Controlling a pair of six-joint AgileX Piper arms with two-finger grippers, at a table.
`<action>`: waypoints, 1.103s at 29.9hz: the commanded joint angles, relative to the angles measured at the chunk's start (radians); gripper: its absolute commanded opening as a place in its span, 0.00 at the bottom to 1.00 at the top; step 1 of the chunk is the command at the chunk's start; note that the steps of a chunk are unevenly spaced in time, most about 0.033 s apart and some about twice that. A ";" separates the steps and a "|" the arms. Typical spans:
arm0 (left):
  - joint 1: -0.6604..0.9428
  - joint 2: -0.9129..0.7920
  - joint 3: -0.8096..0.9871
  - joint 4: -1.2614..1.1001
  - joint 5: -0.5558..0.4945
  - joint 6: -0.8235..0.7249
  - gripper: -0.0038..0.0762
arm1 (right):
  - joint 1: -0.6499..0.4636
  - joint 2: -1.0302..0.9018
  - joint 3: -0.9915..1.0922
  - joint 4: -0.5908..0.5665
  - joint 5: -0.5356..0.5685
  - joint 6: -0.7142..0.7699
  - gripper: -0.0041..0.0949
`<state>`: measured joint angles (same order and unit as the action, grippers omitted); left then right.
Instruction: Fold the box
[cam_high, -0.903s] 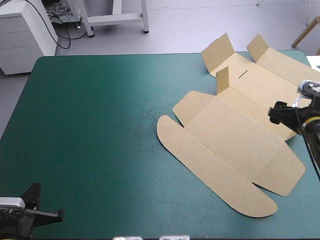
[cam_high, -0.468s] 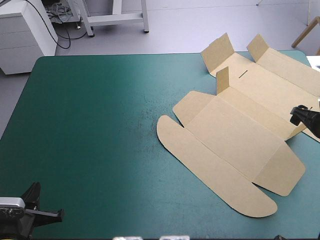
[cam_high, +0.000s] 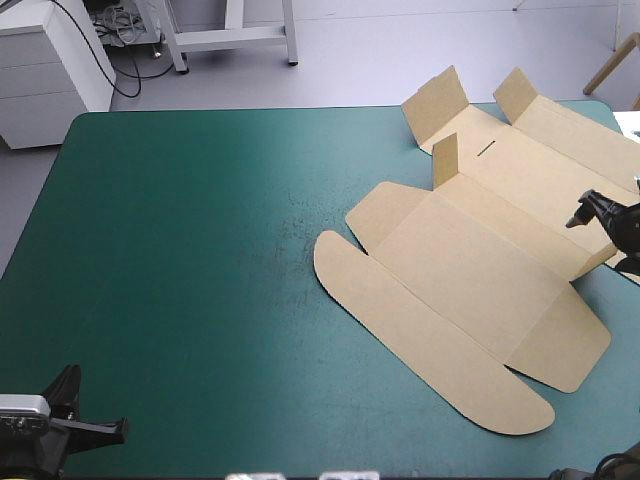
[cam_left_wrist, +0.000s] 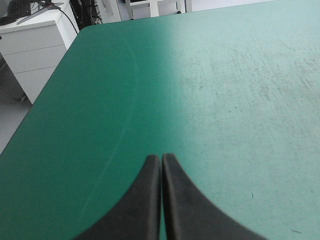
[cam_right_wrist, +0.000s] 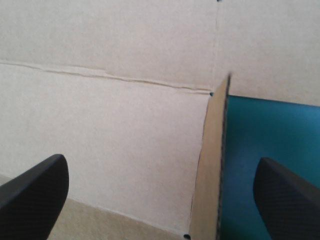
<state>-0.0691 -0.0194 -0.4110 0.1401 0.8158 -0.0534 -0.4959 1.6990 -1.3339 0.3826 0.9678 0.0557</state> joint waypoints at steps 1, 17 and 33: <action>-0.002 -0.012 -0.018 -0.001 -0.076 -0.006 0.04 | -0.009 0.004 -0.102 0.016 0.031 0.038 0.96; -0.002 -0.012 -0.018 -0.001 -0.076 -0.006 0.04 | -0.009 0.066 -0.142 -0.094 0.146 0.126 0.81; -0.002 -0.012 -0.018 -0.001 -0.076 -0.006 0.04 | -0.006 0.072 -0.142 -0.080 0.202 0.127 0.04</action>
<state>-0.0691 -0.0194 -0.4110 0.1401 0.8158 -0.0534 -0.4959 1.8121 -1.4466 0.2893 1.1544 0.2091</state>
